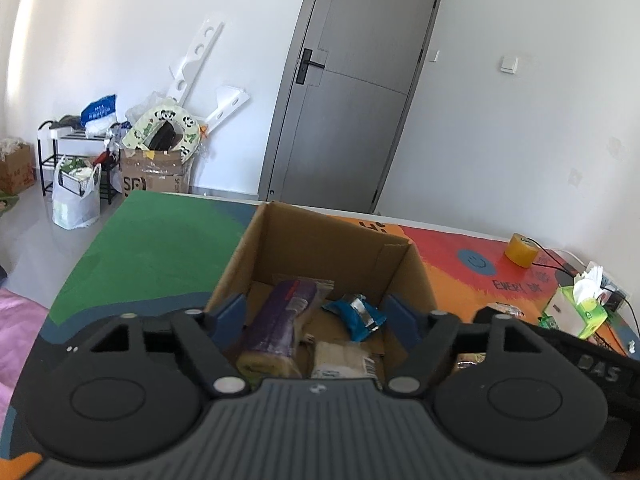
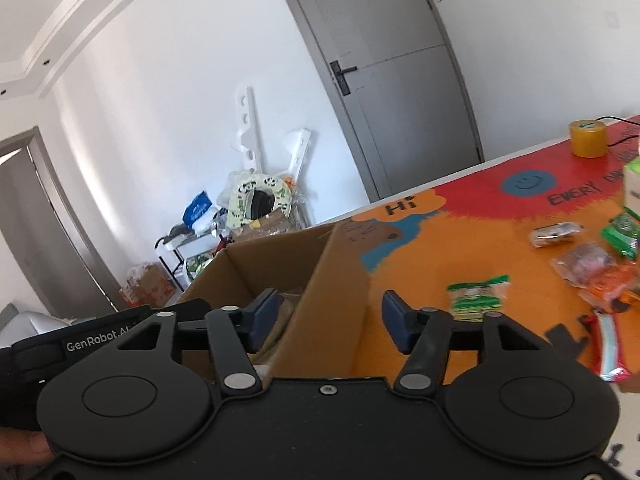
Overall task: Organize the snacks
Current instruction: 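Open both tools over the box to drop the bread and chip bag, then move the left tool to the red candy bar while the right tool reaches the blue-green chip bag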
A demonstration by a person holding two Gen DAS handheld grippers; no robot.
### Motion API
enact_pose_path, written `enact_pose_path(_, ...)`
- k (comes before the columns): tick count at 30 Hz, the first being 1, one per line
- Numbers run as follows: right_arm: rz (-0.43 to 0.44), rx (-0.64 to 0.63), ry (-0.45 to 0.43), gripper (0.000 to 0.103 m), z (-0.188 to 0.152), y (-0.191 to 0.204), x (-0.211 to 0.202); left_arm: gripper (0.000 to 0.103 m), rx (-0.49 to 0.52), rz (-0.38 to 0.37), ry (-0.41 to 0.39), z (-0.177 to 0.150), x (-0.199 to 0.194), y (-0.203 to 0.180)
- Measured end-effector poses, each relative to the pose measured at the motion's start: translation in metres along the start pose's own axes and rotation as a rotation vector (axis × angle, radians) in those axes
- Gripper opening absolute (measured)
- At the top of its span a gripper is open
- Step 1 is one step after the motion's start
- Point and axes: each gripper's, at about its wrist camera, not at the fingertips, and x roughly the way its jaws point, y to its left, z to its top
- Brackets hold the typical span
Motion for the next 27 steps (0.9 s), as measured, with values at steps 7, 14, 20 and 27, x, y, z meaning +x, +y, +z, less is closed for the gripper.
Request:
enact_pose_path(7, -0.04, 0.004, -0.01, 0.076, 0.0, -0.026, -0.025, 0.089, 0.022, -0.018, -0.005, -0.006, -0.009, -0.022)
enact_pose_path(14, -0.089, 0.027, -0.035, 0.083, -0.003, -0.051, -0.051, 0.094, 0.054, -0.042, -0.008, -0.013, -0.018, -0.046)
enact_pose_path(20, -0.091, 0.057, -0.017, 0.086, -0.005, -0.072, -0.069, 0.095, 0.058, -0.08, 0.015, -0.024, -0.013, -0.067)
enact_pose_path(27, -0.159, 0.065, -0.042, 0.099, -0.007, -0.094, -0.093, 0.095, 0.088, -0.131, 0.033, -0.035, -0.009, -0.096)
